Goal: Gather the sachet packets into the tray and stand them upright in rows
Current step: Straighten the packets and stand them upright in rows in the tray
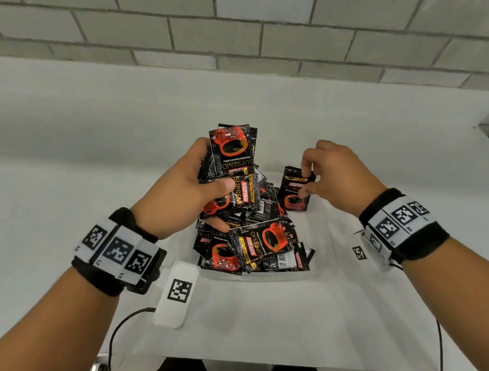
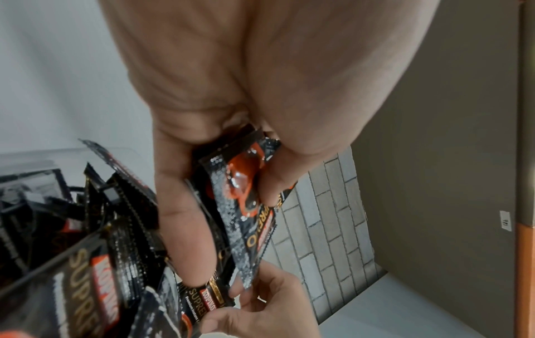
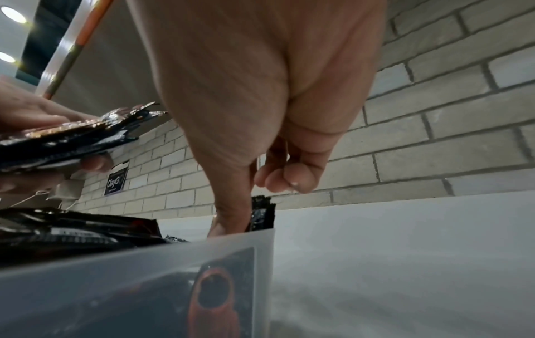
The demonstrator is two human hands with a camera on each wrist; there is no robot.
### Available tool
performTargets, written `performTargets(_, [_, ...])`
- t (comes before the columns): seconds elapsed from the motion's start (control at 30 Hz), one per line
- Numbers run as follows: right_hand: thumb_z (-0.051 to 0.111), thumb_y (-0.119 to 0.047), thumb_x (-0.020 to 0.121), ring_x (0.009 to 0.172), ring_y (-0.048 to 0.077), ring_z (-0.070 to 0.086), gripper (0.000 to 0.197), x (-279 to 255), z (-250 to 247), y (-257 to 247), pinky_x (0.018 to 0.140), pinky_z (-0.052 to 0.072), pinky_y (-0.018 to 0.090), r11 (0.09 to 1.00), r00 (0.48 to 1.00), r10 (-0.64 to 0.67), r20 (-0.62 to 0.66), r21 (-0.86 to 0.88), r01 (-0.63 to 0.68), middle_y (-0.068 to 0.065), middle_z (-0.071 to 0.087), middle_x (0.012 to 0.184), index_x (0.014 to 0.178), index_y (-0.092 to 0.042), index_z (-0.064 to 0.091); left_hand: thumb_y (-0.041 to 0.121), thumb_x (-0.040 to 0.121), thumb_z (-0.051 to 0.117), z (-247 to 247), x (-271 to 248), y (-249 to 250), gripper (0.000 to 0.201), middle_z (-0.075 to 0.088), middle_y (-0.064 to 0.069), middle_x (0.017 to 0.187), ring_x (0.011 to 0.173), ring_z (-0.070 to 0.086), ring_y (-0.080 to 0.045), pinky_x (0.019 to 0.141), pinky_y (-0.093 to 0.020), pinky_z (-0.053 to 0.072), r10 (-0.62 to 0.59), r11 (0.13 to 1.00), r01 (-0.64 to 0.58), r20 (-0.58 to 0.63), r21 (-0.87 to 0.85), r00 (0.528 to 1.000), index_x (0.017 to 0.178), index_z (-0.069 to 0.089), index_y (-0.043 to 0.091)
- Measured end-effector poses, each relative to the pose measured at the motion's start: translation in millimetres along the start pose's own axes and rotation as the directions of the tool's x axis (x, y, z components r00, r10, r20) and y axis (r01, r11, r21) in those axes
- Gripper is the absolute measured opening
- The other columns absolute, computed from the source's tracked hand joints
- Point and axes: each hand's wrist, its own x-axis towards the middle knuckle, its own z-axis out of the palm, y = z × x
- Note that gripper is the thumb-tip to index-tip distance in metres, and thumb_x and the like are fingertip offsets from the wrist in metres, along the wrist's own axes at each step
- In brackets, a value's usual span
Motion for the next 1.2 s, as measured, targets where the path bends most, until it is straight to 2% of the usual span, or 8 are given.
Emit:
performTargets(0.2, [0.087, -0.015, 0.074, 0.076, 0.013, 0.052, 0.028, -5.4, -2.3, 3.4, 0.070, 0.045, 0.029, 0.997, 0.998, -0.052, -0.042, 0.052, 0.054, -0.003, 0.052, 0.090, 0.093, -0.020, 0.068, 0.004, 0.098, 0.061, 0.8, -0.2, 1.0, 0.044, 0.065, -0.007, 0.130, 0.102, 0.073, -0.035, 0.063, -0.052, 0.062, -0.019, 0.999, 0.020, 0.010, -0.039, 1.000, 0.135, 0.046, 0.023])
performTargets(0.43, [0.079, -0.031, 0.083, 0.073, 0.009, 0.059, 0.013, -19.4, -22.3, -12.4, 0.073, 0.050, 0.025, 0.973, 0.988, -0.006, -0.153, 0.225, 0.040, -0.004, 0.060, 0.085, 0.086, -0.024, 0.069, 0.006, 0.097, 0.063, 7.7, 1.8, 2.6, 0.044, 0.065, -0.008, 0.130, 0.101, 0.073, -0.038, 0.060, -0.048, 0.061, -0.080, 0.990, 0.081, 0.014, -0.116, 0.997, 0.134, 0.047, 0.023])
performTargets(0.53, [0.075, -0.046, 0.085, 0.072, 0.010, 0.061, 0.024, -32.3, -32.3, -37.5, 0.067, 0.047, 0.018, 0.906, 0.987, 0.047, -0.155, 0.423, 0.023, -0.004, 0.068, 0.080, 0.083, -0.023, 0.069, 0.011, 0.095, 0.065, 13.1, 3.7, 4.4, 0.044, 0.066, -0.009, 0.128, 0.099, 0.073, -0.037, 0.054, -0.042, 0.060, -0.082, 0.988, 0.081, -0.001, -0.133, 0.997, 0.134, 0.047, 0.021])
performTargets(0.63, [0.079, -0.058, 0.074, 0.062, 0.011, 0.062, 0.040, -42.1, -32.7, -62.8, 0.067, 0.054, 0.031, 0.858, 0.999, 0.027, -0.038, 0.513, -0.004, 0.000, 0.070, 0.073, 0.082, -0.020, 0.068, 0.017, 0.088, 0.068, 22.4, 4.4, 8.8, 0.053, 0.067, -0.009, 0.128, 0.097, 0.074, -0.034, 0.051, -0.038, 0.059, -0.080, 0.976, 0.080, 0.010, -0.204, 0.997, 0.136, 0.045, 0.018])
performTargets(0.77, [0.089, -0.038, 0.071, 0.068, 0.028, 0.070, 0.038, -43.9, -21.3, -66.5, 0.068, 0.061, 0.048, 0.789, 0.999, 0.037, 0.019, 0.613, -0.041, 0.010, 0.071, 0.081, 0.090, -0.013, 0.067, 0.034, 0.093, 0.061, 33.1, 3.9, 13.2, 0.046, 0.069, -0.005, 0.125, 0.095, 0.075, -0.032, 0.052, -0.042, 0.060, -0.093, 0.962, 0.091, 0.006, -0.259, 0.996, 0.136, 0.049, 0.027])
performTargets(1.0, [0.081, -0.008, 0.081, 0.075, 0.032, 0.076, 0.023, -51.3, -34.3, -49.4, 0.075, 0.063, 0.048, 0.562, 0.986, 0.164, 0.034, 0.818, -0.122, 0.013, 0.077, 0.085, 0.102, -0.006, 0.072, 0.023, 0.106, 0.049, 14.2, 5.1, 9.1, 0.028, 0.070, -0.008, 0.124, 0.091, 0.076, -0.035, 0.045, -0.036, 0.057, -0.007, 0.979, -0.031, -0.187, -0.202, 0.982, 0.134, 0.050, 0.026])
performTargets(1.1, [0.072, -0.010, 0.090, 0.075, 0.024, 0.077, 0.010, -45.2, -46.1, -25.7, 0.077, 0.062, 0.041, 0.689, 0.967, 0.243, -0.081, 0.716, -0.113, 0.013, 0.077, 0.089, 0.100, -0.009, 0.071, 0.023, 0.106, 0.051, -3.1, 4.3, 10.9, 0.029, 0.070, -0.006, 0.123, 0.090, 0.076, -0.034, 0.047, -0.038, 0.058, 0.027, 0.981, -0.077, -0.266, -0.181, 0.964, 0.134, 0.051, 0.026])
performTargets(1.2, [0.066, -0.012, 0.095, 0.073, 0.013, 0.075, 0.012, -39.9, -52.4, -8.0, 0.062, 0.053, 0.022, 0.892, 0.974, 0.209, -0.088, 0.426, -0.153, -0.002, 0.075, 0.081, 0.100, -0.022, 0.069, 0.024, 0.105, 0.053, -12.9, 1.0, 8.8, 0.030, 0.071, -0.007, 0.119, 0.083, 0.076, -0.031, 0.045, -0.035, 0.057, 0.013, 0.983, -0.062, -0.270, -0.175, 0.963, 0.135, 0.051, 0.024])
